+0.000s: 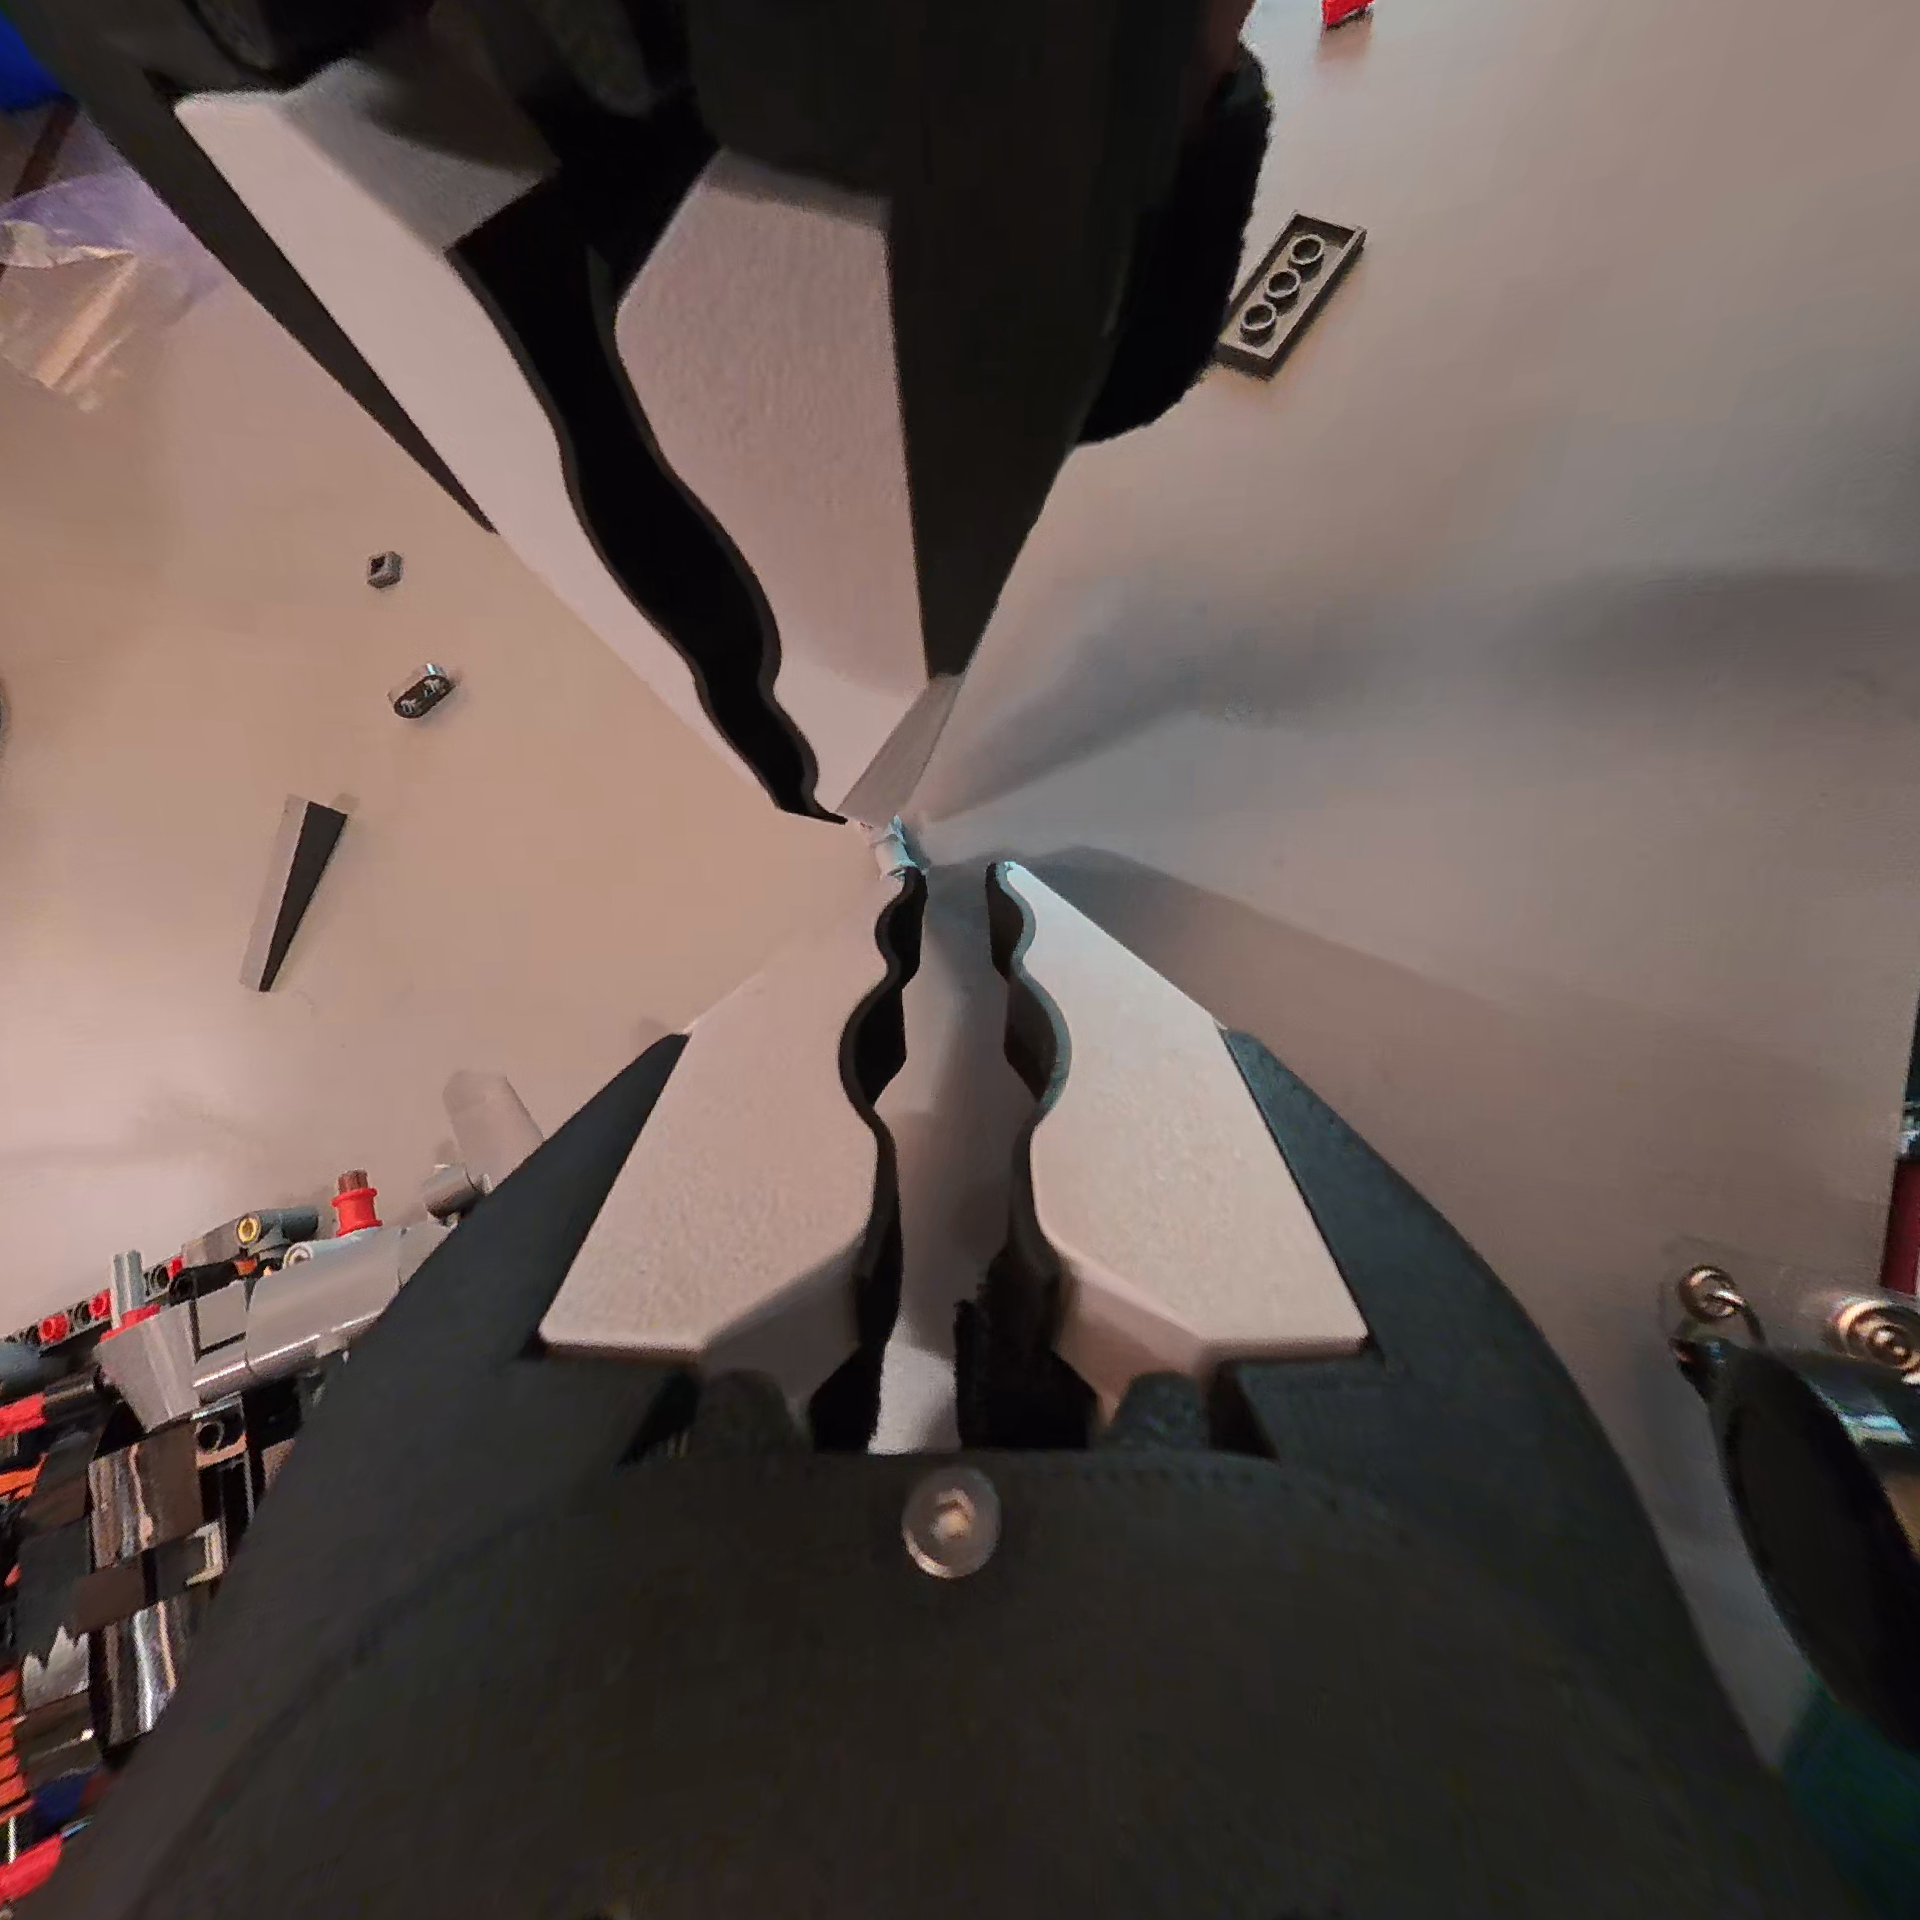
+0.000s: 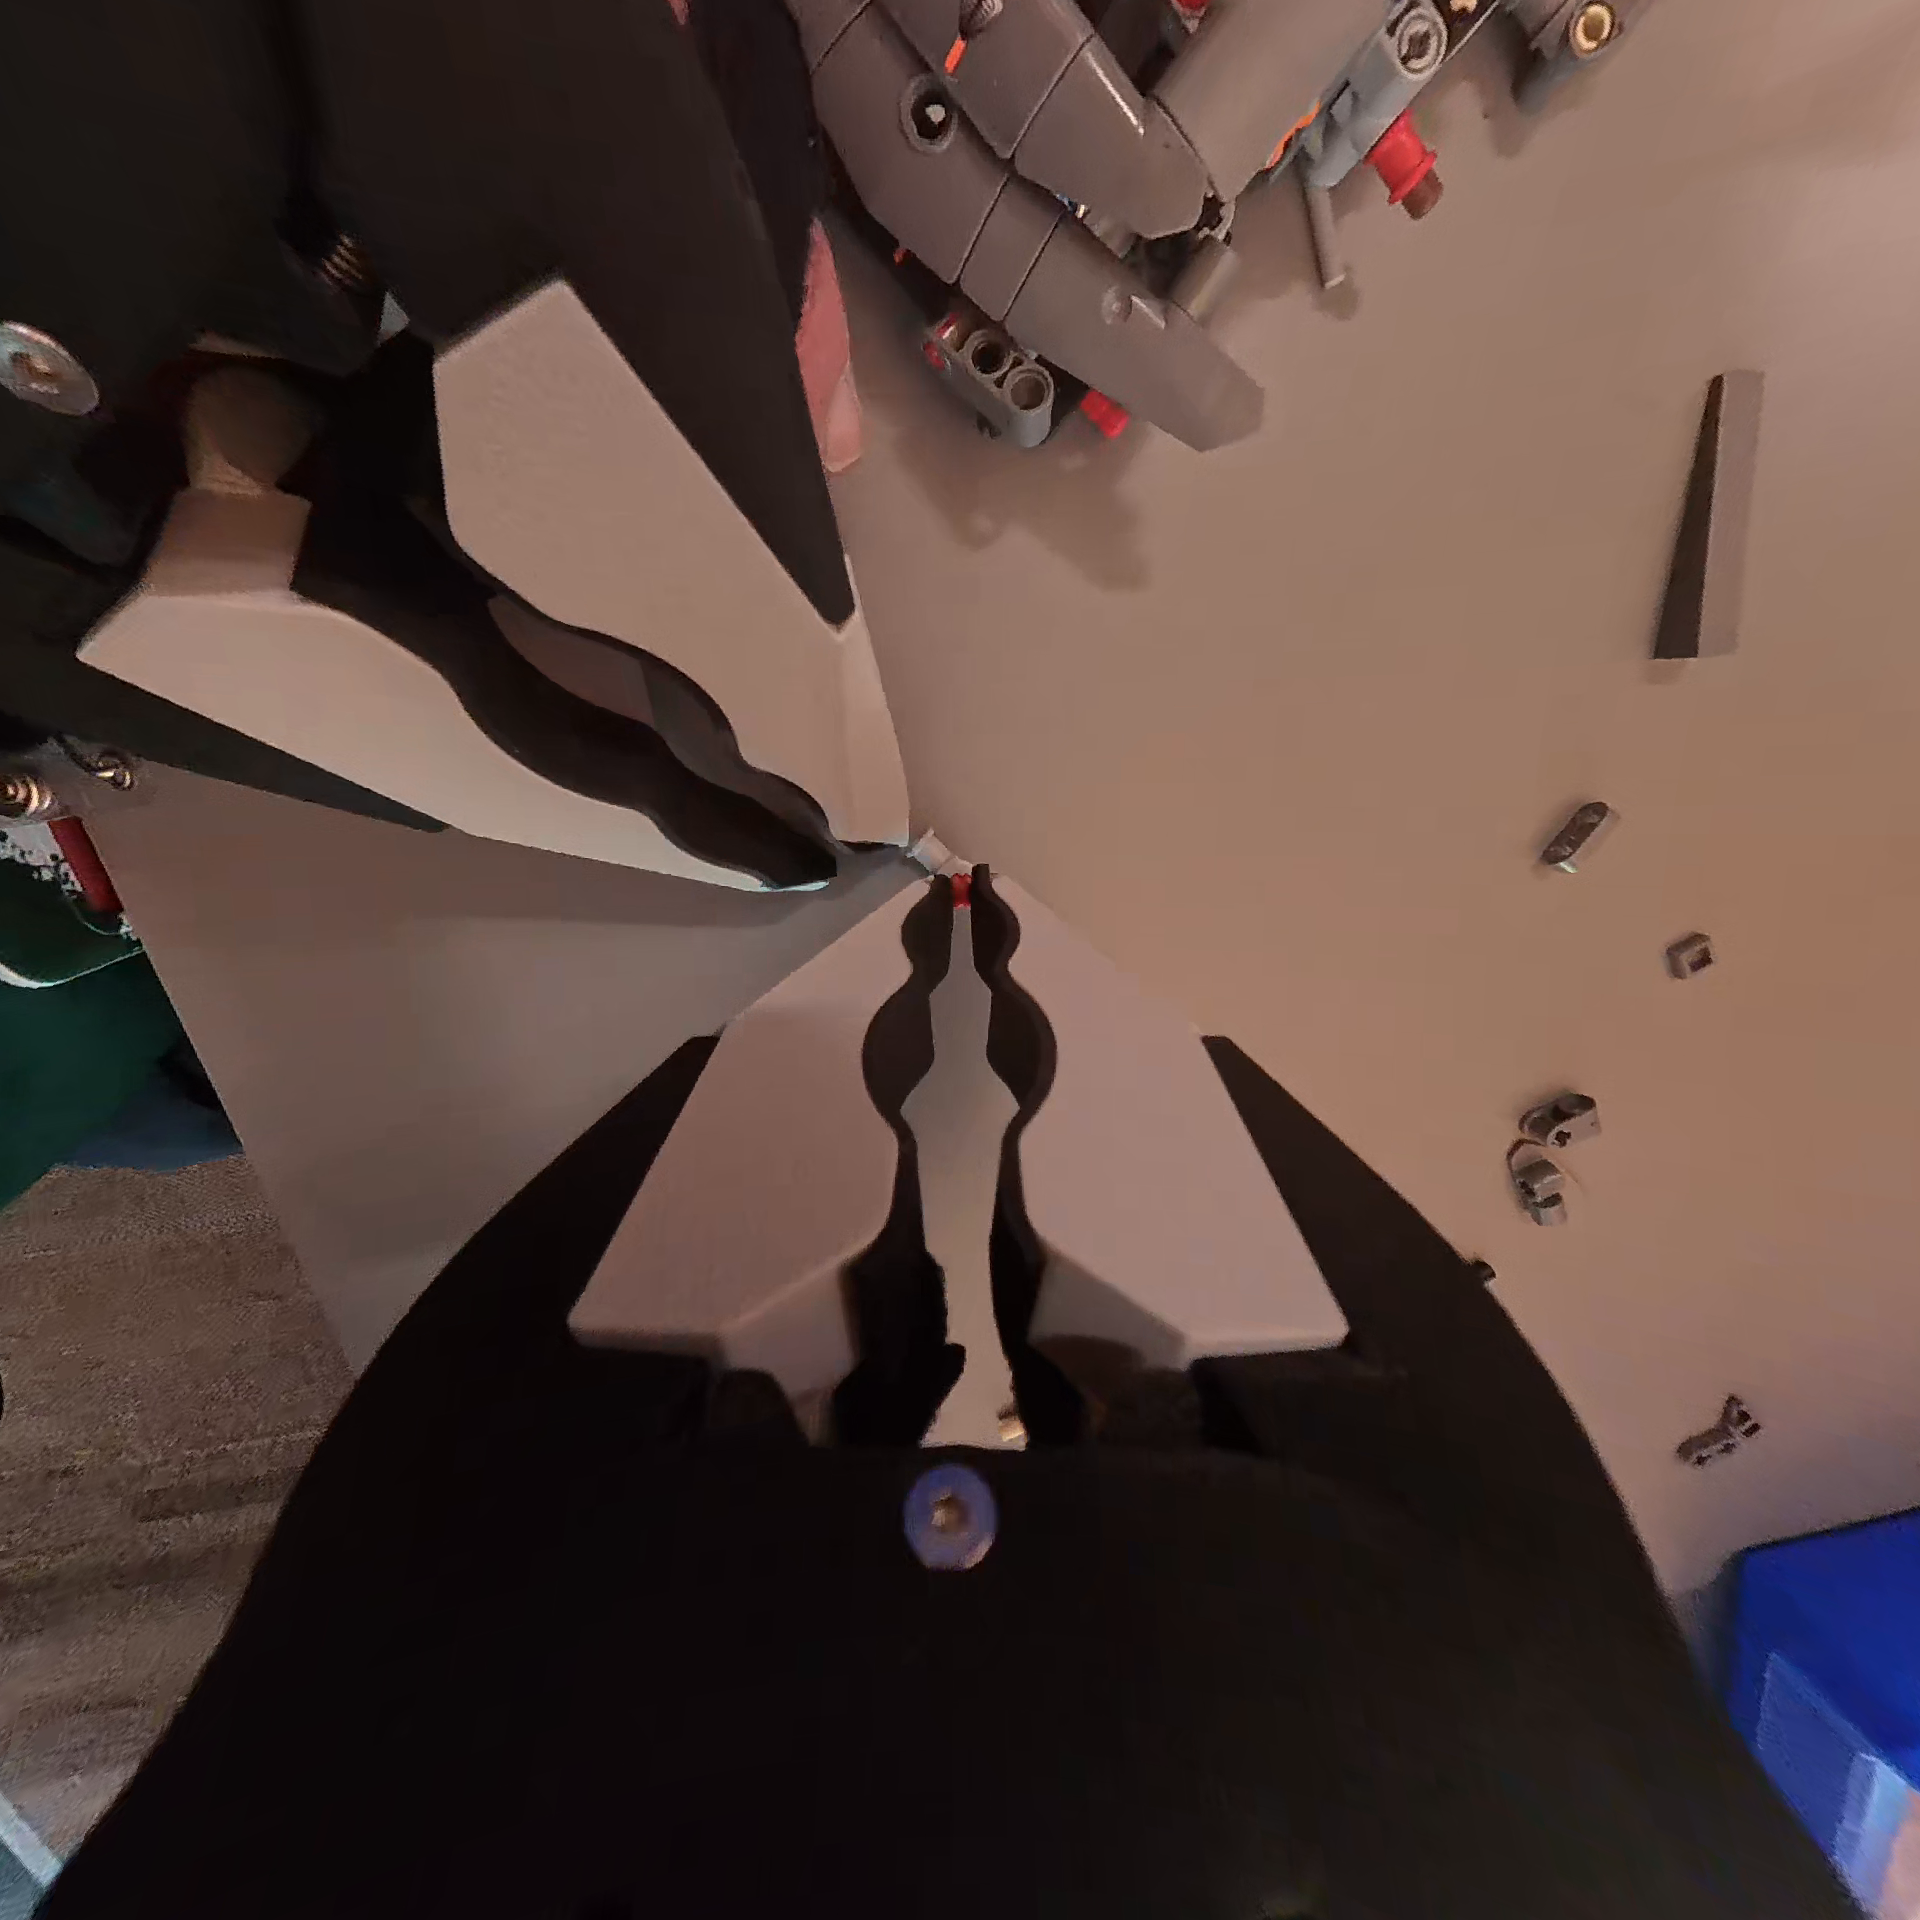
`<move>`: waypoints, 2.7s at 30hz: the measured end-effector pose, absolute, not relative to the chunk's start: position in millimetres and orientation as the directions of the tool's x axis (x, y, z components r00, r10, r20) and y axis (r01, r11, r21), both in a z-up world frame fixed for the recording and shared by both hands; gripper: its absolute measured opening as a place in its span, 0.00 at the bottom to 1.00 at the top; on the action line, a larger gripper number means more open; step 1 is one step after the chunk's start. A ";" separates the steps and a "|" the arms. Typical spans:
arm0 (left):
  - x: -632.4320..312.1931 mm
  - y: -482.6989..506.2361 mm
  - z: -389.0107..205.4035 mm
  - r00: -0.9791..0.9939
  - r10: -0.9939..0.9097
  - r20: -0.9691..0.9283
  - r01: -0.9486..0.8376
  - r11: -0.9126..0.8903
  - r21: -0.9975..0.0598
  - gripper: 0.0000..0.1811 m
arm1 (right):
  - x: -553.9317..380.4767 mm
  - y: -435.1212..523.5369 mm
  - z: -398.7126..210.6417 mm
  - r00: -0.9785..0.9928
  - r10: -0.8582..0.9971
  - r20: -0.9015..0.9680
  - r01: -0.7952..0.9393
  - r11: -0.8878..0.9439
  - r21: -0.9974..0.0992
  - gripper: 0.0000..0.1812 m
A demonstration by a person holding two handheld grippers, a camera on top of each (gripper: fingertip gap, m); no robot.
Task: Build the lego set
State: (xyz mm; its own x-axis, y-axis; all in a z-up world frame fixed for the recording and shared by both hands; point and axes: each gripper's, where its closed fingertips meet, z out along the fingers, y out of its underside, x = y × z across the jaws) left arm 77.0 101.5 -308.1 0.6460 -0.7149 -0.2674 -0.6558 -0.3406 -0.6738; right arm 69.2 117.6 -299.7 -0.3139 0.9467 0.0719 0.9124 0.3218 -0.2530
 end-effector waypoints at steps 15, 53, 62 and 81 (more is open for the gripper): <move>73.2 98.1 -307.5 0.645 -0.712 -0.276 -0.664 -0.344 -0.664 0.07 | 72.2 114.3 -303.6 -0.211 0.977 -0.010 0.932 0.198 -0.303 0.16; 64.9 81.7 -290.3 0.690 -0.657 -0.303 -0.627 -0.335 -0.703 0.10 | 62.7 117.7 -299.2 -0.136 0.987 -0.090 0.798 0.055 -0.601 0.02; 66.3 92.7 -268.4 0.722 -0.613 -0.320 -0.586 -0.297 -0.754 0.12 | 56.9 126.4 -257.7 -0.035 0.968 -0.248 0.591 -0.180 -0.786 0.02; 48.0 139.0 -206.3 0.781 -0.479 -0.401 -0.541 -0.197 -0.818 0.16 | 46.4 158.4 -164.6 -0.121 0.857 -0.501 0.085 -0.494 -0.865 0.02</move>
